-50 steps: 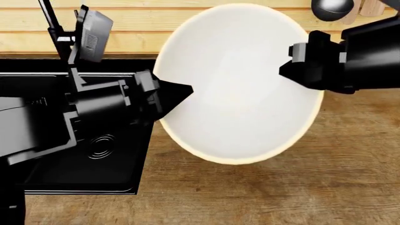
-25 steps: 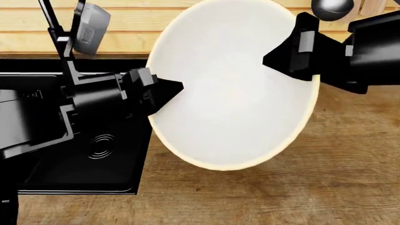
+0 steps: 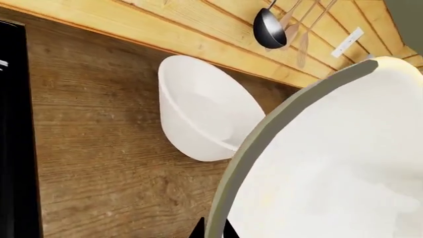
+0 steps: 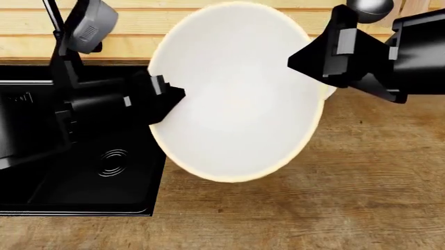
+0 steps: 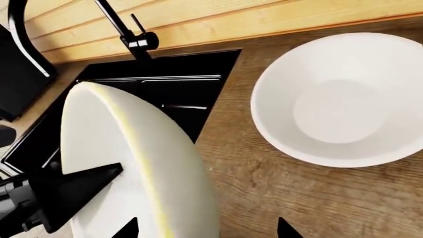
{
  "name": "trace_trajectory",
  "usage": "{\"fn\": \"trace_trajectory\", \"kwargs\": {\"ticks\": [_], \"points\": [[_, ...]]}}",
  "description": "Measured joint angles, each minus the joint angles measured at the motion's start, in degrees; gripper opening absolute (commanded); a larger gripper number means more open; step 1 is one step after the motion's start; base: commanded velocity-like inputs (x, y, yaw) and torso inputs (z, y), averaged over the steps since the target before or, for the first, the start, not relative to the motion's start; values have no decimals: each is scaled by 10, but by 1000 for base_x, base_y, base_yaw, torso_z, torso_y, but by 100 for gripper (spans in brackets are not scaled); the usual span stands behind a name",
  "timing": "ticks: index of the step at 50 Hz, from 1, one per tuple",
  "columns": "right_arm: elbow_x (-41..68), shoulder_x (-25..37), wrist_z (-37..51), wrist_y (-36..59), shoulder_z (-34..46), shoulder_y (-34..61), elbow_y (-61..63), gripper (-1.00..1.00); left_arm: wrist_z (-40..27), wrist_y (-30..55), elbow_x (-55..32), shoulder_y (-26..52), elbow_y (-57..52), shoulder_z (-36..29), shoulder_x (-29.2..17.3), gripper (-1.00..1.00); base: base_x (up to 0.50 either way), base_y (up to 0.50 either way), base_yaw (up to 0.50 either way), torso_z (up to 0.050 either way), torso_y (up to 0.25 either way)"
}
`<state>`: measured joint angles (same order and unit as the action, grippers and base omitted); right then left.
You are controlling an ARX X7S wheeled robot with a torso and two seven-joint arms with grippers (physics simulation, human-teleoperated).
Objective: Stack the bowls in the sink.
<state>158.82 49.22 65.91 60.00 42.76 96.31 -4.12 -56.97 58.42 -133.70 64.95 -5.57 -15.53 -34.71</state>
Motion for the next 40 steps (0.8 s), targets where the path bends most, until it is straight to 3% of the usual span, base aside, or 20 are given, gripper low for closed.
{"fn": "trace_trajectory", "kwargs": {"ticks": [22,40], "points": [[-11,-1,-23,-2,-6,-14,6,100,-69,-22,0,19,-17,-9,-49,-100,0,0,0,0,0],[-43,-9,-56,-6,-24,-22,-8,100,-185,-109,-30,-2,-59,12,-120,-100,0,0,0,0,0]]}}
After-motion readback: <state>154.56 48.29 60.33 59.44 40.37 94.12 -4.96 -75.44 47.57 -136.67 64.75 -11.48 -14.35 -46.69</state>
